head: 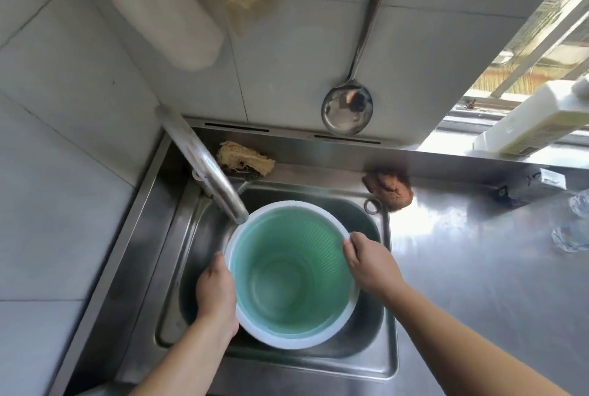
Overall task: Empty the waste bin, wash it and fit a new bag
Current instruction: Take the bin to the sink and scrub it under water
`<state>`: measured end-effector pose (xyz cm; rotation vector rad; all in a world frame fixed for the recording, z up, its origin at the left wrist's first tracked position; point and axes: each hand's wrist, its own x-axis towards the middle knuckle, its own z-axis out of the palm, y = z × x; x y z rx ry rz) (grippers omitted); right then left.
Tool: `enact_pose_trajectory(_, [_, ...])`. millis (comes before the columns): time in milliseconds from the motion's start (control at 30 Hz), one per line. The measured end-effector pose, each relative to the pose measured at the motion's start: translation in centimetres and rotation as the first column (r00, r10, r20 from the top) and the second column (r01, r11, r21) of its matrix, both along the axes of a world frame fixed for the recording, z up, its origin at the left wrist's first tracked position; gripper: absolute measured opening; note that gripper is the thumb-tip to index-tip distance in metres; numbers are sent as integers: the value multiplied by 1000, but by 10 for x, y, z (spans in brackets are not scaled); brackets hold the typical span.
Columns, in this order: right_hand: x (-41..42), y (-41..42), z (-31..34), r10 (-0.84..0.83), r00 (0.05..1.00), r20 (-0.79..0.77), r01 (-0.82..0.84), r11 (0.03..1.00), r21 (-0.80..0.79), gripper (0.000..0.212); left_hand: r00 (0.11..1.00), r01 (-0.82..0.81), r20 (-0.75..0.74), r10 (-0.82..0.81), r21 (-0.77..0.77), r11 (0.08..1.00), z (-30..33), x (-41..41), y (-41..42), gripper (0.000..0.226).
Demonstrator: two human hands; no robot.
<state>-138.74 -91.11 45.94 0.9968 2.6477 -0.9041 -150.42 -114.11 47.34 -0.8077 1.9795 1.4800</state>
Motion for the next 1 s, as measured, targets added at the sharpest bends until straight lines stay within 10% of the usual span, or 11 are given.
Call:
enact_pose_trajectory(367, [-50, 118, -20, -133, 981, -142, 184, 868, 461, 45, 998, -38, -65, 27, -170, 985, -10, -5, -7, 43])
enact_pose_trajectory(833, [-59, 134, -69, -251, 966, -57, 254, 898, 360, 55, 986, -107, -146, 75, -230, 967, -2, 1, -4, 39])
enact_pose_trajectory(1000, [-61, 122, -31, -410, 878, -248, 411, 910, -48, 35, 990, -95, -127, 69, -213, 973, 1, 5, -3, 42])
